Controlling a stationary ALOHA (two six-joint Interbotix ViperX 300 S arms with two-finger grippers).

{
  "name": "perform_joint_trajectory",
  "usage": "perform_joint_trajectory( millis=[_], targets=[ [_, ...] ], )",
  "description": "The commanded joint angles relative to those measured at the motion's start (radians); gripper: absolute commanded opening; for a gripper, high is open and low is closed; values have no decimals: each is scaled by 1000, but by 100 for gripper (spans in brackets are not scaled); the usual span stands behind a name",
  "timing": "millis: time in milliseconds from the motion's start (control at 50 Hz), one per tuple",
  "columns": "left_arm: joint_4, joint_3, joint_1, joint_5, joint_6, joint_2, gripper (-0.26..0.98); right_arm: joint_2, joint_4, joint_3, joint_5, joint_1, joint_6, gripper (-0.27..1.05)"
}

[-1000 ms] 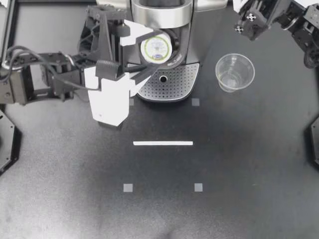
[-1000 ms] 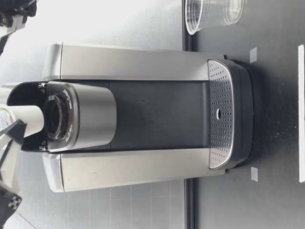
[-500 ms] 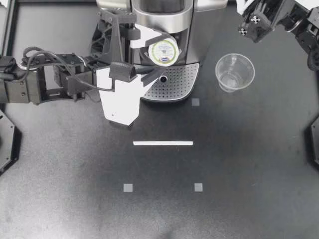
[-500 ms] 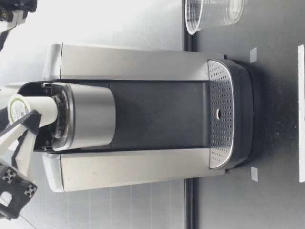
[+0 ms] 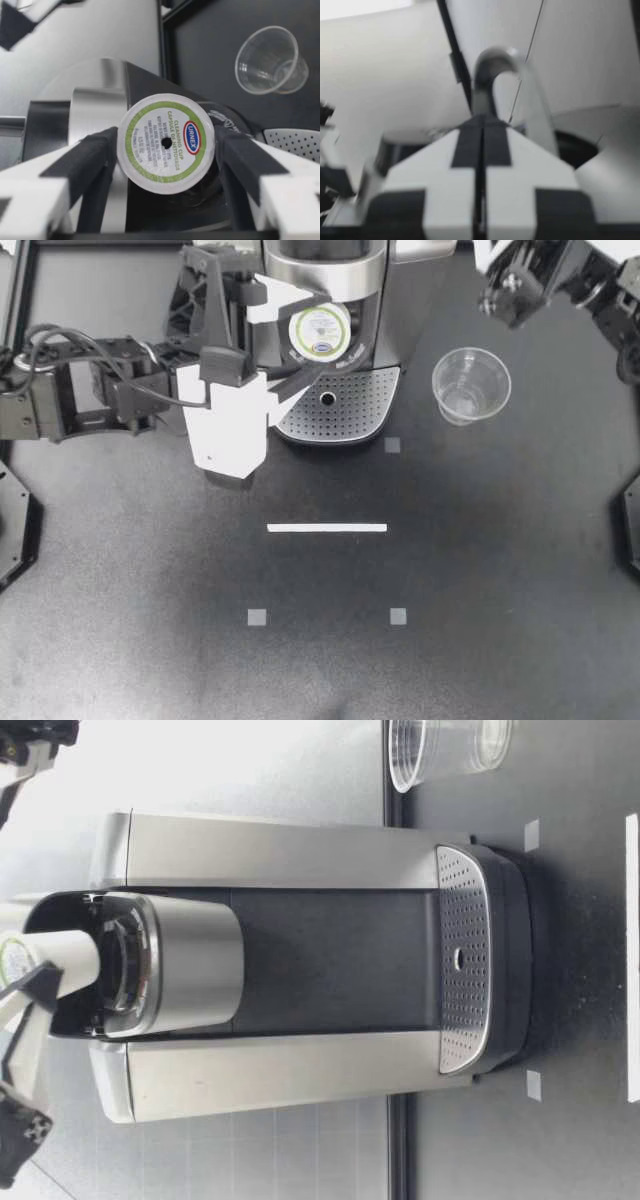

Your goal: Place the coffee capsule inside the capsule container, then place the cup onto the center of the cup tray, then push the 'Hot Water' and 'Travel Mug' buttons.

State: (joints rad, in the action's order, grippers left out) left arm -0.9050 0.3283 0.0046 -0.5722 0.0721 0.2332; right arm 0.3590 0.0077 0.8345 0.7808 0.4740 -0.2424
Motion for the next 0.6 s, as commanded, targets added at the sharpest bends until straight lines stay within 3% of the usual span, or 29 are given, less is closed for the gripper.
perform_joint_trajectory(
  millis=[0, 200, 440, 580],
  targets=[
    [-5, -6, -9, 8, 8, 25, 53, 11, -2, 5, 6, -25, 2, 6],
    [-3, 17, -51, 3, 51, 26, 53, 26, 0, 58, 2, -57, 0, 6],
    [-11, 20, -51, -21, 58, 25, 53, 51, -2, 69, 2, -63, 3, 6],
    [-58, 12, -51, -40, 64, 25, 53, 51, -2, 69, 2, -63, 3, 6]
  ],
)
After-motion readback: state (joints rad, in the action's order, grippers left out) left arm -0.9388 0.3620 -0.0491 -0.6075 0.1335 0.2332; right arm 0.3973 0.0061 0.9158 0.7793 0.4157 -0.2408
